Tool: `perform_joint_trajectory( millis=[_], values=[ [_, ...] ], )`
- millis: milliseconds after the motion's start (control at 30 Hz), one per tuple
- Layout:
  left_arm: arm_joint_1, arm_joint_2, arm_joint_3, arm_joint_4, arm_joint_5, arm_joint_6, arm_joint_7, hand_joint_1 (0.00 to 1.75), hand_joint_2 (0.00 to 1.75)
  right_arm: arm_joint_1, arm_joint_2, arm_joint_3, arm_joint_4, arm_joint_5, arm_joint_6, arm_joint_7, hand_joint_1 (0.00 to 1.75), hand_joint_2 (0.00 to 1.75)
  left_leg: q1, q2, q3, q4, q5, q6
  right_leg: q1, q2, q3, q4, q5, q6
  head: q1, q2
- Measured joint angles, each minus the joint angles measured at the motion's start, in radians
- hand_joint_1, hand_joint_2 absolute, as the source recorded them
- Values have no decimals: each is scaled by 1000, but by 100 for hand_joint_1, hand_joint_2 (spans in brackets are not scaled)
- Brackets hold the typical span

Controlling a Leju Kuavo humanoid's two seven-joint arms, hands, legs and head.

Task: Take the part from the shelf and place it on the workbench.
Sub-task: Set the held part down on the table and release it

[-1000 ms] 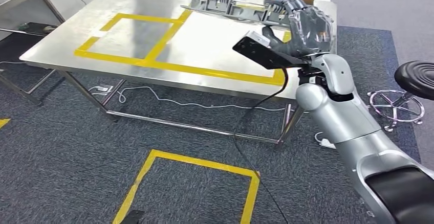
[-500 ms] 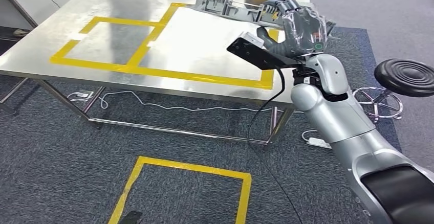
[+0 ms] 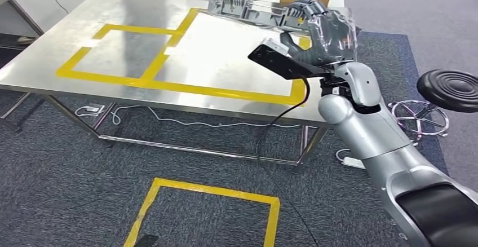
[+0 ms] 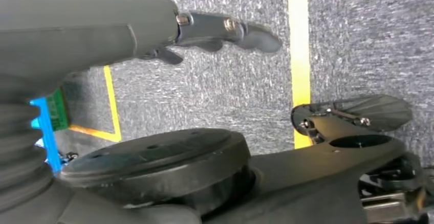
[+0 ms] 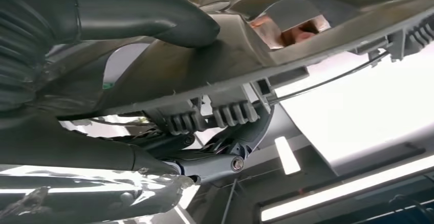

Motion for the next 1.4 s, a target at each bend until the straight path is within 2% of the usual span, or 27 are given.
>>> perform_joint_trajectory(
  millis=[67,100,200,233,267,300,367,400,467,567,600,633,700,733,767,800,867,900,933,967,1100,1167,1233,1267,1300,1367,1400],
  values=[
    [0,-1,0,0,0,0,0,0,175,-2,-2,-2,0,0,0,1,175,175,3,1,-3,14,-12,-10,-2,3,7,-6,-3,-11,-2,0],
    [0,-1,0,0,0,0,0,0,175,-3,-3,-2,0,0,0,1,175,175,3,2,-18,44,-27,-15,-4,4,12,-9,-5,-17,-4,0],
    [-5,-1,0,0,0,0,-2,0,175,-1,-3,-1,0,1,0,1,175,175,4,2,-122,219,-89,-23,-5,6,23,-11,-13,-28,-8,0],
    [-8,0,0,0,0,-1,-3,0,175,-1,-3,-1,0,1,0,1,175,175,4,2,-152,258,-91,-24,-6,7,27,-11,-17,-28,-9,0],
    [-12,0,0,0,0,-1,-4,0,175,0,-3,-1,0,1,0,1,175,175,5,2,-164,264,-74,-24,-6,8,31,-11,-21,-27,-9,0],
    [-13,0,0,0,0,-1,-4,0,175,0,-3,0,0,0,0,1,175,175,5,2,-158,235,-41,-24,-7,10,37,-10,-26,-24,-9,0],
    [-10,-1,0,0,-1,-1,-4,0,175,0,-3,0,0,0,0,1,175,175,7,2,-112,120,40,-24,-9,15,49,-8,-37,-14,-9,0],
    [-8,-1,0,0,-1,-1,-4,0,175,-1,-3,0,0,0,0,1,175,175,7,1,-88,64,59,-22,-8,18,50,-5,-42,-8,-10,0],
    [-5,-1,0,0,-2,-1,-3,0,175,-3,-3,-1,0,0,-1,1,175,175,6,-2,-67,12,60,-11,-5,21,48,-3,-47,1,-11,0],
    [0,0,0,0,-2,-1,-2,0,175,-1,-4,-1,0,0,-2,1,175,175,4,-3,-60,4,50,12,-7,18,43,2,-57,13,-8,0],
    [0,0,0,0,-2,-1,-2,0,175,0,-5,-1,0,-1,-2,1,175,175,5,-3,-57,3,49,18,-7,15,30,29,-71,14,-6,0],
    [1,0,0,0,-2,-1,-2,0,175,1,-5,-1,0,-2,-2,1,175,175,5,-3,-53,2,46,24,-7,13,5,77,-93,15,-5,0],
    [1,0,0,0,-3,-1,-2,0,175,4,-6,-1,0,-2,-2,1,175,175,3,-3,-45,2,39,31,-5,11,-70,217,-140,14,-2,0],
    [1,0,0,0,-3,-1,-2,0,175,7,-7,-1,0,-2,-2,1,175,175,2,-3,-40,2,35,34,-4,11,-104,269,-150,15,-2,0],
    [2,0,0,0,-3,-1,-2,0,175,9,-7,-1,0,-2,-2,1,175,175,2,-4,-34,2,30,34,-5,10,-123,288,-141,15,-2,0],
    [2,0,0,0,-3,-1,-2,0,175,9,-7,-1,0,-2,-2,1,175,175,2,-5,-27,2,25,33,-5,8,-120,266,-112,15,-1,0],
    [4,0,0,0,-3,-2,-2,0,175,6,-8,-1,0,-2,-2,1,175,175,2,-8,-10,2,13,28,-5,4,-69,135,-30,12,-1,0],
    [4,0,0,0,-3,-2,-2,0,175,4,-8,-1,0,-2,-1,1,175,175,0,-9,-4,3,6,23,-4,3,-36,69,-5,10,-1,0],
    [4,0,0,0,-3,-2,-2,0,175,2,-7,0,0,-2,-1,1,175,175,-1,-9,0,3,2,17,-2,2,-13,25,6,8,-2,0],
    [3,0,0,0,-3,-2,-1,0,175,0,-6,0,0,-2,-1,1,175,175,-2,-9,1,3,-1,12,0,2,-1,4,4,5,-3,0],
    [2,-1,0,0,-2,-2,0,0,175,-5,-7,-1,0,0,-1,1,175,175,1,-7,-4,19,-19,-11,-1,5,15,-10,-7,-15,-8,0],
    [1,-1,0,0,-2,-2,0,0,175,-6,-7,-1,0,1,-1,1,175,175,2,-6,-56,115,-58,-20,-3,5,25,-14,-11,-25,-11,0],
    [-6,0,1,0,0,-2,-1,0,175,-6,-7,0,0,1,-1,1,175,175,3,-6,-134,234,-91,-25,-3,5,29,-14,-17,-30,-12,0],
    [-10,1,1,0,0,-2,-1,0,175,-6,-7,0,1,1,-1,1,175,175,3,-6,-158,261,-86,-26,-3,6,32,-14,-21,-30,-12,0],
    [-12,1,1,0,0,-2,-1,0,175,-6,-7,0,1,1,-1,1,175,175,3,-6,-163,252,-61,-27,-3,7,37,-14,-25,-28,-12,0],
    [-9,2,1,0,-1,-2,0,0,175,-6,-7,0,1,1,-1,1,175,175,4,-5,-128,153,22,-26,-6,10,48,-12,-35,-21,-12,0],
    [-7,2,1,0,-1,-2,0,0,175,-7,-7,0,1,1,-1,1,175,175,4,-5,-102,93,52,-26,-4,13,51,-9,-41,-15,-13,0]
  ],
)
